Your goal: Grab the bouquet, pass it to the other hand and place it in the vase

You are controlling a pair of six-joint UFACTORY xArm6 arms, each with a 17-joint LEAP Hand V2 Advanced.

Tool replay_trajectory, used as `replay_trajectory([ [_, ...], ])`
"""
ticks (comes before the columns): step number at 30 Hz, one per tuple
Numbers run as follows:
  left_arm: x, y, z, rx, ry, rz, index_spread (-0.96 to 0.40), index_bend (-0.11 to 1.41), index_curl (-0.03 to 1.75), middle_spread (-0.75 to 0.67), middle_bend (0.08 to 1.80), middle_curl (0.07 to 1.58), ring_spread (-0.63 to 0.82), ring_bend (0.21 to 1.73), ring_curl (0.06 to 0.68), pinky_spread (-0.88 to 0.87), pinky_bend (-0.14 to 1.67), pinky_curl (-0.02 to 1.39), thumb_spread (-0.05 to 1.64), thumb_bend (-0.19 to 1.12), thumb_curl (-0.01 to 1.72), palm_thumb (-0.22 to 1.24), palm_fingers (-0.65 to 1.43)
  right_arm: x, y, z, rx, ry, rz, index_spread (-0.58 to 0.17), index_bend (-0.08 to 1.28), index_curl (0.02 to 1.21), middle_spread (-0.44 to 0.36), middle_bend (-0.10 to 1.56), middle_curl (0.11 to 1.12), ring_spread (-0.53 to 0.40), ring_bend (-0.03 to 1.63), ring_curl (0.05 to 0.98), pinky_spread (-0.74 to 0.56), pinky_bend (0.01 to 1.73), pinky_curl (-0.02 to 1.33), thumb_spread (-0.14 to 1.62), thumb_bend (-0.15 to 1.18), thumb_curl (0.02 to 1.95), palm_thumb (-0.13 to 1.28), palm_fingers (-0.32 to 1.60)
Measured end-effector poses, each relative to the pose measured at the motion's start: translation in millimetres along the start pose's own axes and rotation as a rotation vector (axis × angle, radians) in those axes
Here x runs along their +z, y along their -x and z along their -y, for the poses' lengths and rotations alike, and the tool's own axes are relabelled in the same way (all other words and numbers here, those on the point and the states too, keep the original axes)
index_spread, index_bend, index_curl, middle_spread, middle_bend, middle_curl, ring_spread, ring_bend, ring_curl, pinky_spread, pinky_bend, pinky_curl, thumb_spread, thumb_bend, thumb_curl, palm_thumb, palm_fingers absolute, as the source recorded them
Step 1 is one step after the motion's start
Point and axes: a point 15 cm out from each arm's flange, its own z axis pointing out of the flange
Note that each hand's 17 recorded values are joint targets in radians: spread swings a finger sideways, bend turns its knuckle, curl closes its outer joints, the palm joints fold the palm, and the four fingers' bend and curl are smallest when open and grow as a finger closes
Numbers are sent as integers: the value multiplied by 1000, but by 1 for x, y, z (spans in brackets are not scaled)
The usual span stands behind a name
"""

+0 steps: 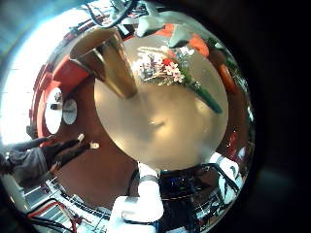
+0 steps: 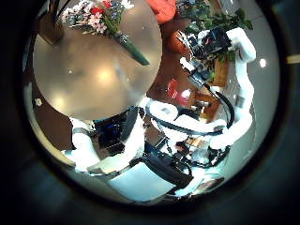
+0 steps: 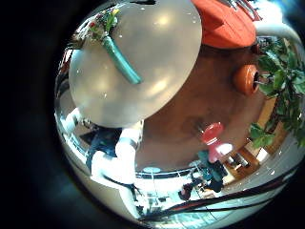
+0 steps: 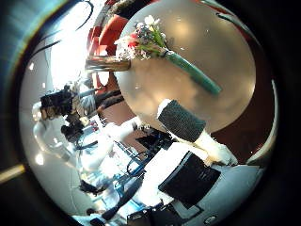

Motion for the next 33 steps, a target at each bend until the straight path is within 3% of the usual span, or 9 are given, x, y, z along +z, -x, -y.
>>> replay_trajectory([
  [6,4,2,0,52,5,-2,128,185,369,463,192,321,597,458,201,546,185,266,1070,-24,328,325,92,39,-14,31,92,55,37,-200,152,253,-19,375,414,-74,791,363,61,499,289,1170,-18,378,547,414],
  [15,5,19,-1,66,5,-4,129,185,369,463,192,320,596,461,204,546,185,266,1076,-24,328,324,92,120,-13,43,173,98,12,-169,164,268,-33,440,451,-124,888,402,27,549,274,1112,-23,404,560,385],
  [33,11,19,6,78,28,-6,129,185,374,462,191,320,596,458,205,546,185,265,1077,-24,328,324,93,173,-26,48,232,106,-1,-176,195,354,-53,495,507,-159,931,440,-8,612,233,1081,-22,418,565,362],
])
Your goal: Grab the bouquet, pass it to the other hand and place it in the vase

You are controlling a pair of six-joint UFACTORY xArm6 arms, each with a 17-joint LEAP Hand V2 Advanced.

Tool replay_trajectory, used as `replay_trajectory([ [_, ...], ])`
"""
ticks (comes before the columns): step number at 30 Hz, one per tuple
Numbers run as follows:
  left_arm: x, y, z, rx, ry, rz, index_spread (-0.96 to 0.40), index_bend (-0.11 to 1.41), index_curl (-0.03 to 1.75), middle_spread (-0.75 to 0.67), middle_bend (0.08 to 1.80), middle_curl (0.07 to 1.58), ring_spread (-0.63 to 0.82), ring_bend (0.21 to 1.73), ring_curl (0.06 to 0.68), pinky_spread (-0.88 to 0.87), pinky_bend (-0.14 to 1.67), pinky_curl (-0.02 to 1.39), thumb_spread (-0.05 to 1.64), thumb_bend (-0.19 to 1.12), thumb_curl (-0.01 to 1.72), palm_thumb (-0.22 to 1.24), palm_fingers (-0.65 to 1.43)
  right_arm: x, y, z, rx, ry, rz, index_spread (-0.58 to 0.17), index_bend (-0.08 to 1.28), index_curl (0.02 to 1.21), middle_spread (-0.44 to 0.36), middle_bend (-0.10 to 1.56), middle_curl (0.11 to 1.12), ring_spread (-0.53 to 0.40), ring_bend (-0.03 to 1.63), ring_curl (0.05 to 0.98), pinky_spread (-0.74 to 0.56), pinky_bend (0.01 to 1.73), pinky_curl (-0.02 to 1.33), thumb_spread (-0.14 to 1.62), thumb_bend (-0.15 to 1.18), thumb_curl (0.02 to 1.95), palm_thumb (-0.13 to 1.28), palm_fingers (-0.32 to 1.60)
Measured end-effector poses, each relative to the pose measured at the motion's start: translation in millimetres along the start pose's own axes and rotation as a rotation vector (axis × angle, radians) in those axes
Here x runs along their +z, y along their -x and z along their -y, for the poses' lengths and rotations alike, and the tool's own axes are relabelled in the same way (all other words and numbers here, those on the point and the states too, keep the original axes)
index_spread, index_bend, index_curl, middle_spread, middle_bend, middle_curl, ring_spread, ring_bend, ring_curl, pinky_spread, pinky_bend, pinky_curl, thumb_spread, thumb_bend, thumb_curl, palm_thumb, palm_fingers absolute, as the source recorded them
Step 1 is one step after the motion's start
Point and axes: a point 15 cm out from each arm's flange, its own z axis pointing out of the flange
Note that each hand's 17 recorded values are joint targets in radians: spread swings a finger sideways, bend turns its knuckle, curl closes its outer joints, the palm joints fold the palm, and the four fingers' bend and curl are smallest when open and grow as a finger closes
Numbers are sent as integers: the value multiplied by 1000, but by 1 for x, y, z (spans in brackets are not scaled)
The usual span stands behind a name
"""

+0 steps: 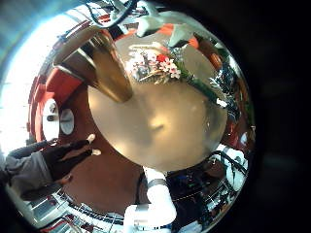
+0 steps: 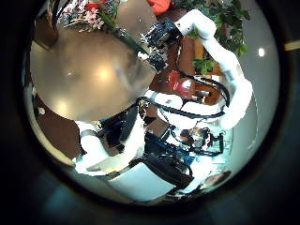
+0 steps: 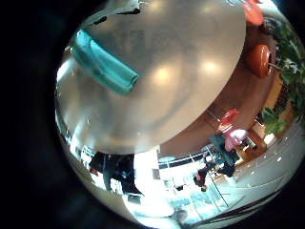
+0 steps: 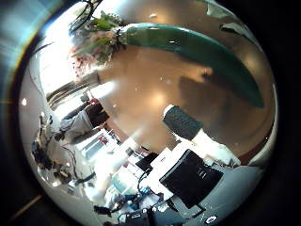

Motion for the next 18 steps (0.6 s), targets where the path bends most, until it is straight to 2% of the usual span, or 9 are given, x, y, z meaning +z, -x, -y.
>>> replay_trajectory([
  [13,-1,2,-1,-3,-2,3,129,185,374,463,192,319,596,458,206,546,185,265,1077,-24,328,324,93,23,-12,9,23,50,-52,-225,226,425,-95,571,571,-188,963,471,-36,603,191,1066,-21,433,613,439],
  [18,-1,3,0,-4,-3,2,129,185,374,462,194,322,596,457,206,546,182,263,1077,-24,328,324,93,30,-17,10,27,73,-72,-266,238,454,-119,594,601,-211,1001,492,-100,656,183,1056,-22,437,632,524],
])
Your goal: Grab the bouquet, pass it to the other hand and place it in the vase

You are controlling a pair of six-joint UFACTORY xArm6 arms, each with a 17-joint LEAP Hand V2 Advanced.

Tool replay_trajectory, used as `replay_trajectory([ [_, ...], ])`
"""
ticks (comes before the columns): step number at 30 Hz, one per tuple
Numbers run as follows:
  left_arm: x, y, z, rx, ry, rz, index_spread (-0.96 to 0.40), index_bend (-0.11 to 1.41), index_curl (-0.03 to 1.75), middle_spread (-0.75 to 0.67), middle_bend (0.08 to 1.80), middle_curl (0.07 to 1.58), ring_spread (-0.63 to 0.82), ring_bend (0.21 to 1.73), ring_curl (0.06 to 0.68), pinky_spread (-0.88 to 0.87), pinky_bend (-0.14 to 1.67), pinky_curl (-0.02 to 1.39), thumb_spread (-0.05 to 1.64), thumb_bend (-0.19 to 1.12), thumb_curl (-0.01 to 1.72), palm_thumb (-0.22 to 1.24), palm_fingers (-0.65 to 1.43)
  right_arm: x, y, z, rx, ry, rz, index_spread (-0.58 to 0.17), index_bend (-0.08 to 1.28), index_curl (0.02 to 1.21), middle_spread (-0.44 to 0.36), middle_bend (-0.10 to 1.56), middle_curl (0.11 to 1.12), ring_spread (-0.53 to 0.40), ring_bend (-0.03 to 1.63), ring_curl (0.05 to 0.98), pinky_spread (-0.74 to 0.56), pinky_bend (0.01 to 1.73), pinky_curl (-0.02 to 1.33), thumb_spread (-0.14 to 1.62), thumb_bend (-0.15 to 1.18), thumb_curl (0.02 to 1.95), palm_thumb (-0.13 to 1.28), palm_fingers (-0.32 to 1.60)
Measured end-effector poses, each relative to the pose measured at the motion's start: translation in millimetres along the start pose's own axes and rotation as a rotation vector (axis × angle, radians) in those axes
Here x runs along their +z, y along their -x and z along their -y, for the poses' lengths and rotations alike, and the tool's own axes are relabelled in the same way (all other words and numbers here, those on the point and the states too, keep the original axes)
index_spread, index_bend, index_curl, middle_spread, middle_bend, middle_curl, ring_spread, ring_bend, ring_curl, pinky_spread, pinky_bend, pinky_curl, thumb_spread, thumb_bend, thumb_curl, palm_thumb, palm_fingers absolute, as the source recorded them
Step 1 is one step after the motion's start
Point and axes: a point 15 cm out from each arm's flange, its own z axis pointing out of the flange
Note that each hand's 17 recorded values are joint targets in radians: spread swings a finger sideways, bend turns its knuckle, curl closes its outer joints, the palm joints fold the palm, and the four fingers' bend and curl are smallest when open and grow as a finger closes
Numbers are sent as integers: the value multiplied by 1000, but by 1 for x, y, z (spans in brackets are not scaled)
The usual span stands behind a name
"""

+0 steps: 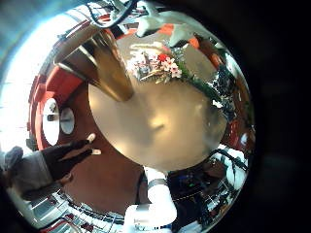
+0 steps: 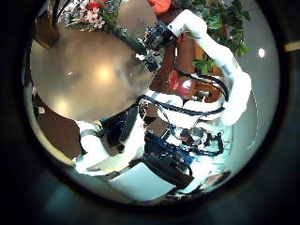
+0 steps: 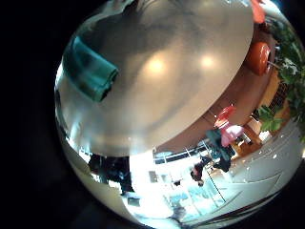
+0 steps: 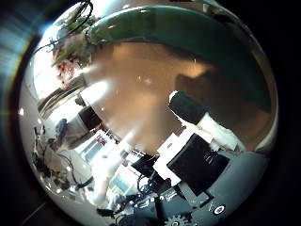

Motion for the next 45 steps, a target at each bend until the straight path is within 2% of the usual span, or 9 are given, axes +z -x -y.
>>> replay_trajectory([
  [4,-1,0,0,0,-1,2,129,184,374,462,192,323,596,456,206,546,185,263,1077,-24,328,324,94,4,0,0,-4,12,-39,-292,234,470,-140,607,622,-228,1042,508,-166,712,186,1051,-20,441,645,599],
  [8,-1,1,0,-3,-2,1,129,185,374,462,192,323,596,456,207,546,185,264,1077,-24,328,324,94,6,4,0,-10,20,-57,-368,253,506,-190,654,668,-254,1088,526,-334,858,213,1038,-12,454,699,820],
  [11,-1,1,0,-3,-1,1,129,185,374,462,192,324,596,456,207,545,185,264,1077,-24,328,324,94,7,5,0,-12,21,-73,-434,367,575,-223,717,718,-263,1112,539,-417,950,253,1025,-6,468,756,1078],
  [16,-1,2,0,-7,-3,1,129,185,374,462,192,324,596,456,207,545,185,264,1077,-24,328,324,94,5,1,4,0,3,-117,-487,555,744,-262,843,823,-269,1184,606,-400,1173,371,992,2,498,863,1182],
  [17,-2,3,0,-7,-5,1,129,185,374,462,192,324,596,456,207,545,185,264,1077,-24,328,324,94,2,1,8,2,-18,-119,-499,651,811,-272,916,872,-274,1207,631,-362,1267,419,975,1,514,905,1186],
  [20,-3,3,1,-9,-8,2,129,185,374,462,192,324,596,456,207,545,185,264,1077,-24,328,324,94,-17,3,27,-1,-139,-117,-487,817,905,-267,1034,927,-272,1237,668,-312,1342,472,948,17,549,992,1205],
  [24,-4,3,2,-9,-10,2,129,185,374,462,192,324,596,456,207,546,185,264,1077,-24,328,324,94,-48,-8,36,19,-296,-98,-457,927,973,-250,1137,957,-263,1287,704,-267,1385,518,934,46,595,1088,1179],
  [35,-10,7,6,-23,-24,-7,129,185,374,462,192,324,596,456,208,546,185,264,1077,-24,328,324,94,-121,-34,-1,24,-479,-55,-362,1061,1037,-186,1282,947,-234,1369,770,-194,1418,624,909,53,736,1171,1129],
  [45,-15,-10,15,-11,-31,-97,130,189,378,438,193,326,588,461,208,530,182,259,1086,-24,327,324,126,-203,-29,-38,-23,-659,271,-310,1091,1029,-155,1323,904,-216,1400,779,-180,1379,696,887,36,835,1188,1124],
])
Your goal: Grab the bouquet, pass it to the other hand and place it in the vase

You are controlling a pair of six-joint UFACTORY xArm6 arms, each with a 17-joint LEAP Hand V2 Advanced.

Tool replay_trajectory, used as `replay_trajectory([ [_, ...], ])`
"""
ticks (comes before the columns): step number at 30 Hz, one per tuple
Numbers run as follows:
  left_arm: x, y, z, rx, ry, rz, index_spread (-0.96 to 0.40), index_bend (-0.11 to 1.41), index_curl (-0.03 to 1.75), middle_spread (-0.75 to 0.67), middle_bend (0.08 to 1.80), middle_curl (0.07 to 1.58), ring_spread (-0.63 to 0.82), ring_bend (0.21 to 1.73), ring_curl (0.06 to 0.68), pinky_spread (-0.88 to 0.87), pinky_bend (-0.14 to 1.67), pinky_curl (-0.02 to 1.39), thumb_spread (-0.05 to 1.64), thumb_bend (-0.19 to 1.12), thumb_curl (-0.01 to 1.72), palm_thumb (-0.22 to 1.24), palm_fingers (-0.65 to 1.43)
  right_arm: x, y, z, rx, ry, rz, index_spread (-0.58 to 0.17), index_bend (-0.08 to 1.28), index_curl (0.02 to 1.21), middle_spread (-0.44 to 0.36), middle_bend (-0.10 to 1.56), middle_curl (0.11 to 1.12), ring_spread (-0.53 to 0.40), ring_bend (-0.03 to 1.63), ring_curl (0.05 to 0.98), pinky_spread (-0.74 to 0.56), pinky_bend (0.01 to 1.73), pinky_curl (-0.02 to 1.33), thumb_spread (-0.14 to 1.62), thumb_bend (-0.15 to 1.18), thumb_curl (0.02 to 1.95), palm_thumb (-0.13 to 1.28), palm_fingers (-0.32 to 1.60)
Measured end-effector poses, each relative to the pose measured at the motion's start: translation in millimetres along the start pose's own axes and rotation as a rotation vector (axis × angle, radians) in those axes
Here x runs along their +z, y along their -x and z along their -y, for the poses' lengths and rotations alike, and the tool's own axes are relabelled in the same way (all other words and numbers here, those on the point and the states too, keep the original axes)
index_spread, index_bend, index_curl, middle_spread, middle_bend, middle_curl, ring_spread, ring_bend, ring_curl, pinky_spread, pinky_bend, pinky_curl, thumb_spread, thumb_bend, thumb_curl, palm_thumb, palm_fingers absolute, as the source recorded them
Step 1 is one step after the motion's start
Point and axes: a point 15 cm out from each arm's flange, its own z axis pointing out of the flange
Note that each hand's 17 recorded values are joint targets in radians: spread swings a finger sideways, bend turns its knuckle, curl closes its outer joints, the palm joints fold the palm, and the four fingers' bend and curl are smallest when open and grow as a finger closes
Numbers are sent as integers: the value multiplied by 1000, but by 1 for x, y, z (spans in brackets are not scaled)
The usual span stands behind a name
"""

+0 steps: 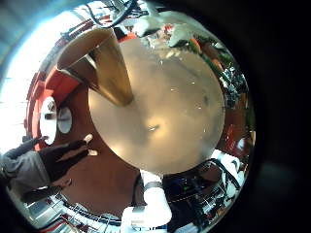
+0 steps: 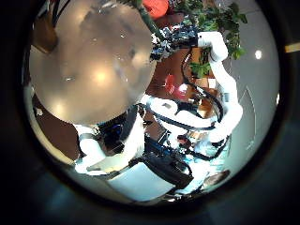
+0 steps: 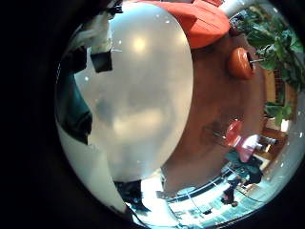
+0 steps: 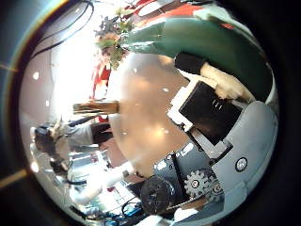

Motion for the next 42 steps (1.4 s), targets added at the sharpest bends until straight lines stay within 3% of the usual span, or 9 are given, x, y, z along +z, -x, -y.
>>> replay_trajectory([
  [9,-9,-20,9,7,-37,-115,125,186,377,411,199,336,572,475,210,518,178,257,1098,-23,324,320,162,-81,42,17,16,-174,428,-283,1111,1014,-135,1349,876,-208,1408,775,-174,1345,752,876,20,916,1182,1125],
  [12,-11,-28,13,25,-49,-169,128,184,376,402,200,339,567,476,209,508,180,256,1097,-23,324,319,171,-101,67,13,-46,-197,595,-276,1119,1011,-130,1358,865,-206,1415,774,-174,1331,774,872,14,946,1181,1127],
  [15,-18,-48,22,52,-79,-295,131,184,377,398,197,341,562,478,209,504,181,256,1096,-27,323,311,174,-126,89,5,-100,-216,771,-272,1123,1007,-127,1364,856,-204,1423,771,-175,1319,792,874,10,970,1180,1127],
  [21,-53,-77,36,90,-198,-512,144,178,373,398,197,342,557,492,208,507,187,258,1082,-31,318,275,176,-149,125,-28,-221,-155,1016,-264,1128,1000,-123,1374,841,-201,1432,765,-177,1298,828,875,5,1017,1181,1126],
  [25,-72,-97,49,117,-239,-648,170,158,360,418,191,340,556,521,214,505,202,269,1053,-33,315,237,176,-145,134,-44,-216,-107,1161,-261,1130,997,-121,1381,833,-199,1434,761,-178,1286,847,876,0,1042,1180,1128],
  [30,-109,-131,52,168,-252,-903,191,169,348,434,196,339,563,536,214,500,196,280,1046,-23,318,244,164,-136,127,-38,-164,-135,1177,-257,1136,992,-119,1386,822,-198,1439,757,-181,1269,873,872,-3,1075,1172,1130],
  [34,-103,-124,33,181,-262,-802,197,172,345,439,197,340,566,537,211,498,195,285,1044,-25,319,246,163,-123,107,-18,-102,-177,1123,-254,1138,988,-118,1391,815,-197,1442,756,-177,1259,890,871,-4,1095,1169,1129],
  [39,-113,-139,6,230,-332,-701,199,170,341,434,199,342,568,547,209,500,193,289,1044,-26,319,247,167,-113,89,-15,-75,-134,1059,-249,1145,984,-117,1398,809,-199,1440,754,-180,1249,916,875,-14,1117,1145,1117],
  [42,-104,-136,4,218,-305,-665,199,169,339,433,199,344,569,551,208,502,193,291,1041,-25,321,249,166,-96,81,-19,-58,-90,975,-251,1116,976,-125,1379,800,-202,1416,749,-196,1248,914,892,-54,1076,991,1083],
])
